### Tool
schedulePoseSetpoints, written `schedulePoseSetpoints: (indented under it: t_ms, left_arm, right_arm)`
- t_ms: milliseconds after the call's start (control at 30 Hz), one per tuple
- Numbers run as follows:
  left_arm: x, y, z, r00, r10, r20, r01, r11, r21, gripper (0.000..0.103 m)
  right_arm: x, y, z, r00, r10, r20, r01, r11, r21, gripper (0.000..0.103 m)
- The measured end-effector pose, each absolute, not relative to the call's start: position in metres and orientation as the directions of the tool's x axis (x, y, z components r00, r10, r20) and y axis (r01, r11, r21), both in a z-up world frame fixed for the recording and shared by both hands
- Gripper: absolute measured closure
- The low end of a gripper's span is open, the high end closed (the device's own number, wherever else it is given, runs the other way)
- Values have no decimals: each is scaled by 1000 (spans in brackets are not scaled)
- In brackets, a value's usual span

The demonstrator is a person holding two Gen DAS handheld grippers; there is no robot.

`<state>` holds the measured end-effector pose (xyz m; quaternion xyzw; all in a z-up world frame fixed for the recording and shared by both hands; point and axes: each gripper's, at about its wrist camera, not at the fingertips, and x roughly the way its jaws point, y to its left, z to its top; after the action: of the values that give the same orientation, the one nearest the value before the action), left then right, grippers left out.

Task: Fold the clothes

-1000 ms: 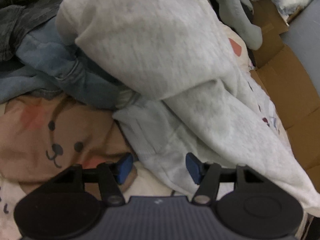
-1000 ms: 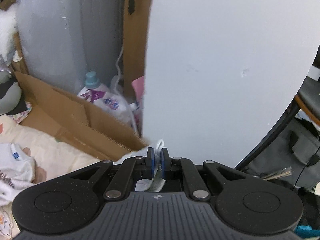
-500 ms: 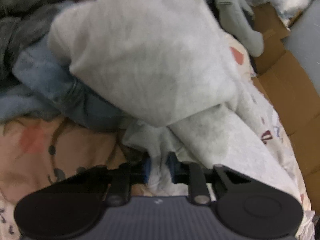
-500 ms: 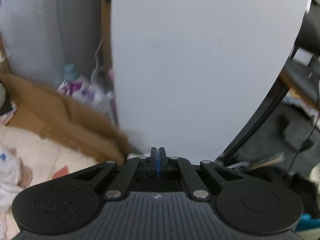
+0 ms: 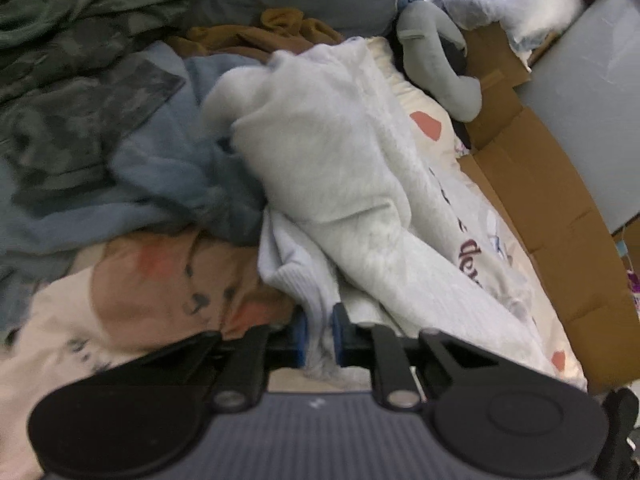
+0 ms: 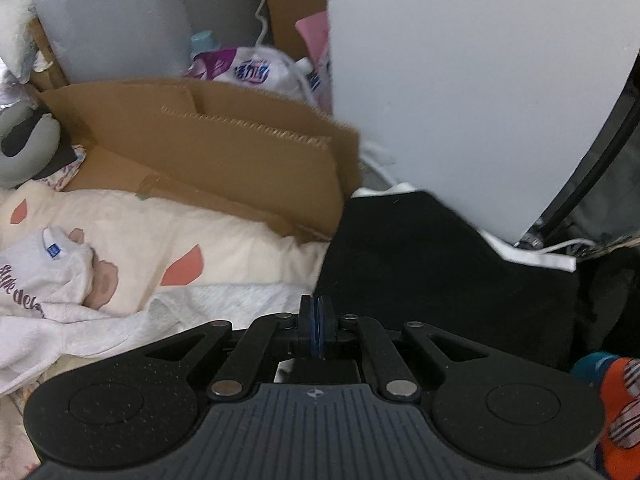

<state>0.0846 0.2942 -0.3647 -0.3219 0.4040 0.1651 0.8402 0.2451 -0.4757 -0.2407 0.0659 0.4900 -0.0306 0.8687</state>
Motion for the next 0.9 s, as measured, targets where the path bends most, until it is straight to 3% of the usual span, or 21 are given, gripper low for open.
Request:
schedulePoseSetpoints:
  t_ms: [133,233,267,300,467,600,700,900]
  left_arm:
    - [58,296,-355,594,11,-805,-540,747,-388,90]
    - [42,295,-349,576,19,-817,-546,753,-368,90]
    - [36,296,-347,573,21,-819,-548,753,-364,90]
    - [31,296,-345,570,24,-821,-551,753,-361,90]
    - [21,297,-332,570,29,-821,-548,758,-354,90]
    - [13,300,-316,568,99,-817,-575,758,-308,91]
    - [9,306,-299,569,180,-802,-599,759,-255,92]
    - [2,334,-289,533,265,-804,-641,747,-178,93]
  right_arm:
    - [247,-465,-259,495,54,-867,108,987,122,98]
    - [242,-457,-276,479,85,-874,117,980,159,80]
    - [240,-453,-283,477,100,-873,121,977,177,68]
    - [239,-450,-289,475,114,-873,121,974,193,65]
    - [229,-430,-329,447,190,-874,150,948,282,64]
    - [225,-415,-361,429,217,-877,191,927,322,57]
    - [220,-402,-375,434,187,-882,187,938,291,52]
    - [220,-389,-385,455,117,-883,177,960,219,51]
